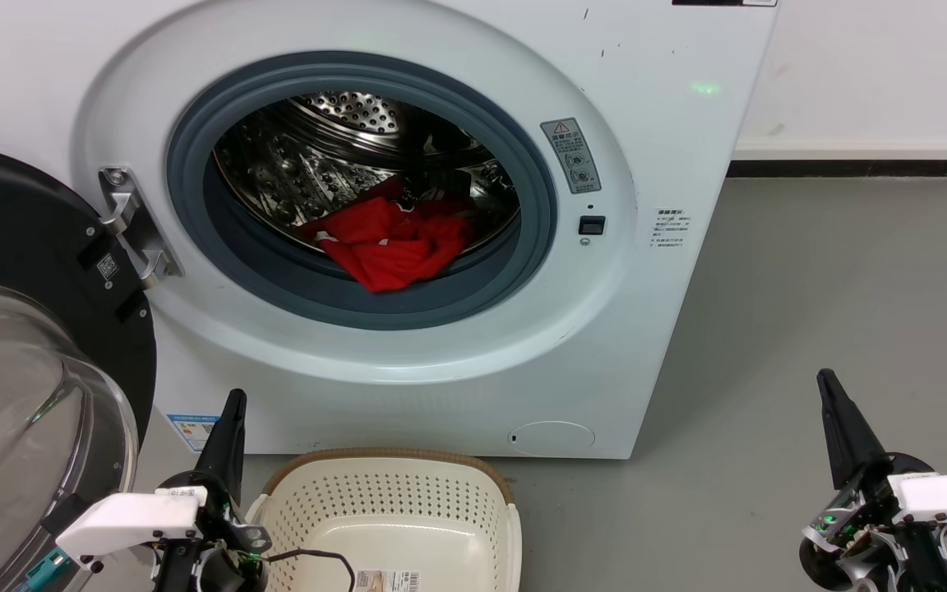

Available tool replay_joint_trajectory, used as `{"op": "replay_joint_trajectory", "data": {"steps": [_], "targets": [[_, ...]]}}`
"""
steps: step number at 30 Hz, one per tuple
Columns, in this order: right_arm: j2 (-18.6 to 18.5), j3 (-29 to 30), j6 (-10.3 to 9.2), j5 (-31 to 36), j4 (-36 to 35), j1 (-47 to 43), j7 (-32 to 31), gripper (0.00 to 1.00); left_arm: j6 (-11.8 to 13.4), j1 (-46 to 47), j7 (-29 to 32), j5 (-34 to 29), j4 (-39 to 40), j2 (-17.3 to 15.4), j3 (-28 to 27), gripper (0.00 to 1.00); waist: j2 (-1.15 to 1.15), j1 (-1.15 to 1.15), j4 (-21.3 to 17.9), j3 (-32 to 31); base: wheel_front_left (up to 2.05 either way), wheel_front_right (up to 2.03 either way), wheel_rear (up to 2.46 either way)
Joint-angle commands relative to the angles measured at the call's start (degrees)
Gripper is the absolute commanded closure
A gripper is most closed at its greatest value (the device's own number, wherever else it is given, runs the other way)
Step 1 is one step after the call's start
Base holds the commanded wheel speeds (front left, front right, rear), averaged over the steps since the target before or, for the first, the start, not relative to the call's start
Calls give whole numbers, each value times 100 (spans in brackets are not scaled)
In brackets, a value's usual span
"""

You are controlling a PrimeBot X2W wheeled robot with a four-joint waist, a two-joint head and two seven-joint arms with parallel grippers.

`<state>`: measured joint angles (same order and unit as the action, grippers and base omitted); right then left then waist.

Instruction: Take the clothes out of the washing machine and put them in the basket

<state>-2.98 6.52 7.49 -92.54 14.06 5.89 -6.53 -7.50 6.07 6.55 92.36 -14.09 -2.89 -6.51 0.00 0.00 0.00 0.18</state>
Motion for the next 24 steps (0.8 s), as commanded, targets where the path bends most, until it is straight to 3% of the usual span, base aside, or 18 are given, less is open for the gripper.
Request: {"op": "replay_joint_trajectory", "data": {"steps": [1,24], "targets": [[19,-5,0,32,6,74,-2,100,-10,36,11,9,3,5,-11,100,0,0,0,0,0,0,0],[19,-5,0,32,6,73,-2,100,-10,36,11,9,3,5,-11,100,0,0,0,0,0,0,0]]}}
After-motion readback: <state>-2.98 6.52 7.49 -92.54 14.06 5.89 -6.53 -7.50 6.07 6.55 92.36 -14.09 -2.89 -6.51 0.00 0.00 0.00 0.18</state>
